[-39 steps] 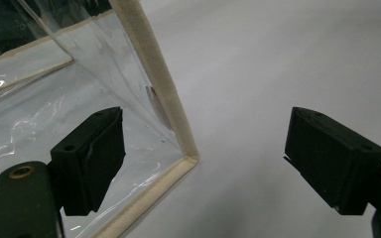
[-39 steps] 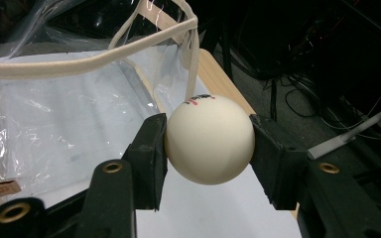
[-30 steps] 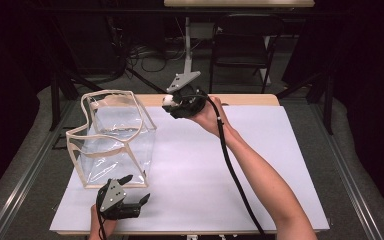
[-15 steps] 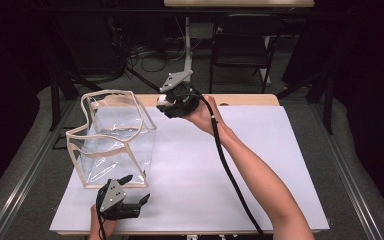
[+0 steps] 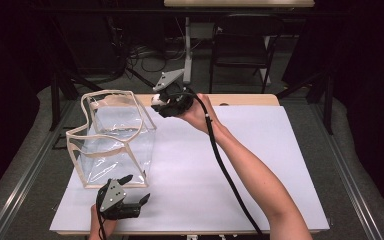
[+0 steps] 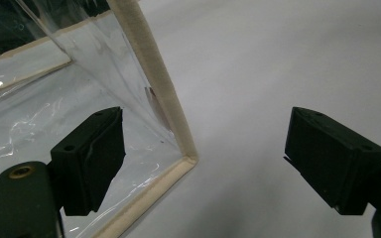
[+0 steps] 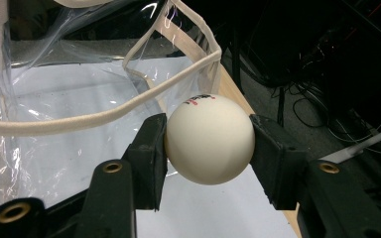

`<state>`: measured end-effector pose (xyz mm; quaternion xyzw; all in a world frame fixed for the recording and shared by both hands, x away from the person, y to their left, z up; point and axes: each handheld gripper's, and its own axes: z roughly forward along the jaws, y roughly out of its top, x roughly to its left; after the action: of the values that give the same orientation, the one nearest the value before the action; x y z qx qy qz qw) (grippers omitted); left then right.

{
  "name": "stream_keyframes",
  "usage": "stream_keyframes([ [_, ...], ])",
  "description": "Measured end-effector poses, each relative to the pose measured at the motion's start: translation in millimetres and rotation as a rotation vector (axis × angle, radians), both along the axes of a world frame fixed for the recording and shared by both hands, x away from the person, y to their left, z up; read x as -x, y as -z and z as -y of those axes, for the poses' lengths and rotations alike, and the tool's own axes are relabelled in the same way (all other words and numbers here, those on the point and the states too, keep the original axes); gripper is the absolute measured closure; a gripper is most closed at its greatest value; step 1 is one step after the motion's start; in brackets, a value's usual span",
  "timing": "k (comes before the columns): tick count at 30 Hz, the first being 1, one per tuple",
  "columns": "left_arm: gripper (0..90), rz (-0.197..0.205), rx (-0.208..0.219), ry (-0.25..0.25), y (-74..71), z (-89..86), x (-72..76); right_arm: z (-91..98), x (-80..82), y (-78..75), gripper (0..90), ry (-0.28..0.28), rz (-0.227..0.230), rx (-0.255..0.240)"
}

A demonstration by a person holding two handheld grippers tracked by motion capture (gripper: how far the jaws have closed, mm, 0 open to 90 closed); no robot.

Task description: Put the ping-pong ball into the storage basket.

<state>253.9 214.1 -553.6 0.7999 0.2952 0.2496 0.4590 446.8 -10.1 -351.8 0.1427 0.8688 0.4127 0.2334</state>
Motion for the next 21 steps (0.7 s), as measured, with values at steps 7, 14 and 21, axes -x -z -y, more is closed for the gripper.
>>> stream_keyframes([
  [7,16.2,-0.001,0.000,0.001,-0.2,-0.4,0.0,-6.6,-0.6,2.3,51.4,-0.005,-0.007,0.010],
  [14,16.2,-0.002,0.000,0.001,0.0,-0.2,-0.2,-13.6,-1.1,3.1,51.4,-0.011,-0.008,0.013],
  [21,16.2,-0.002,-0.001,0.002,-0.1,-0.3,-0.2,-20.1,0.8,-1.6,51.4,-0.018,-0.004,0.011],
])
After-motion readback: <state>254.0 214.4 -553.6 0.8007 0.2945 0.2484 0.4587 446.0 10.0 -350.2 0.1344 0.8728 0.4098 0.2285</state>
